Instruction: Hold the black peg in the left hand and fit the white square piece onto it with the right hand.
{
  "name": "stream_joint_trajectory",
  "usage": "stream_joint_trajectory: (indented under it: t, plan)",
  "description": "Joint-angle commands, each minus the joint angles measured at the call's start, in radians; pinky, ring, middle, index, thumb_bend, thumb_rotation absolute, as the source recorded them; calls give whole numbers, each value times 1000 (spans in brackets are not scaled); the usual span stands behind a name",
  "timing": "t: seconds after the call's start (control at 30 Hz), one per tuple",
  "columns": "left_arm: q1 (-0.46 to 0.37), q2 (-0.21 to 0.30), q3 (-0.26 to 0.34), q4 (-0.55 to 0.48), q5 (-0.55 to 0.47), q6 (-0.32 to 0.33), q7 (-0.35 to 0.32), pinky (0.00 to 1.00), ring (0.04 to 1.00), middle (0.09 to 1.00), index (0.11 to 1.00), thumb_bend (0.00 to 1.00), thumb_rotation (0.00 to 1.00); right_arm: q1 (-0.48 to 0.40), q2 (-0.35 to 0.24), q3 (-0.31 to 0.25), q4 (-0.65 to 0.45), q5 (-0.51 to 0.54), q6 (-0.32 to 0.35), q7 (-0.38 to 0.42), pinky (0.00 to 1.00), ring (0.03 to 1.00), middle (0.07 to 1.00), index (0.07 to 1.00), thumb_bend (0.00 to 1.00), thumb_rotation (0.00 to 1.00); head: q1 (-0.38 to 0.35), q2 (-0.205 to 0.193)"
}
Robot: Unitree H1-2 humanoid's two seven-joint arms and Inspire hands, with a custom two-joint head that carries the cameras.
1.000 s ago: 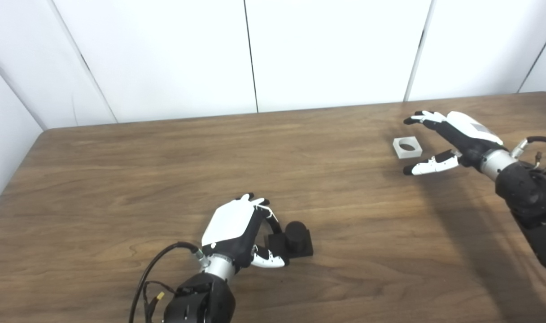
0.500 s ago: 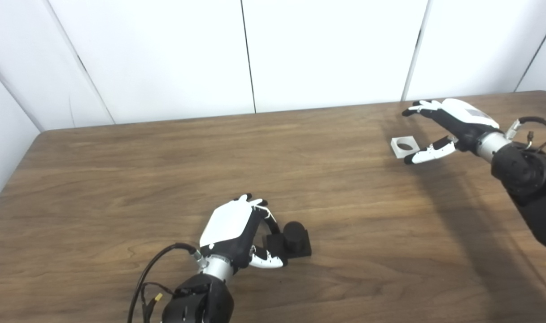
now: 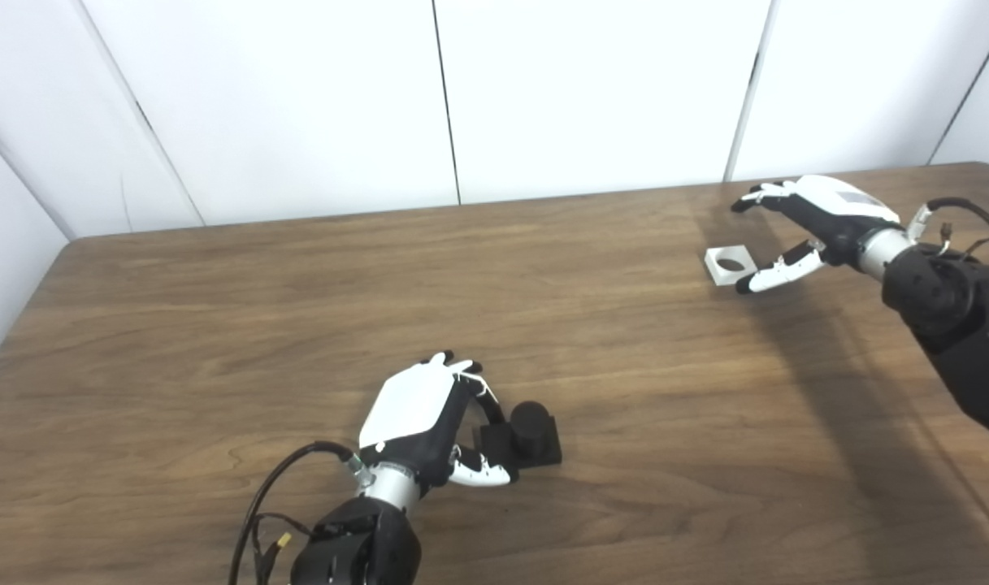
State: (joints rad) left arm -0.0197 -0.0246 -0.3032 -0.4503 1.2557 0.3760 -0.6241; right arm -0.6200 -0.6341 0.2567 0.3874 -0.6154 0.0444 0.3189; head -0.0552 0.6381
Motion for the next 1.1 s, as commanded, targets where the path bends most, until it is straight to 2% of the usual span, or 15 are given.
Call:
stream_joint_trajectory:
  t: [0.0,0.63,0.9,1.07]
  plan:
    - [-6,8,7,-13,28,4,-1,1000,1000,914,487,523,55,-75,-23,-5,-8,-8,-26,-16,1000,1000,959,854,790,317,-1,3]
    - [-7,1,-1,-10,44,3,6,1000,1000,911,488,523,55,-139,-4,68,65,-49,-42,-6,996,1000,952,805,790,312,4,9]
    - [-10,-7,3,-9,44,9,1,1000,1000,913,487,523,54,-167,8,102,80,-83,-11,30,1000,1000,958,799,783,321,8,12]
    - [-10,-4,2,-10,47,3,5,1000,1000,909,488,523,54,-181,8,123,91,-102,-21,52,1000,1000,964,786,781,321,5,13]
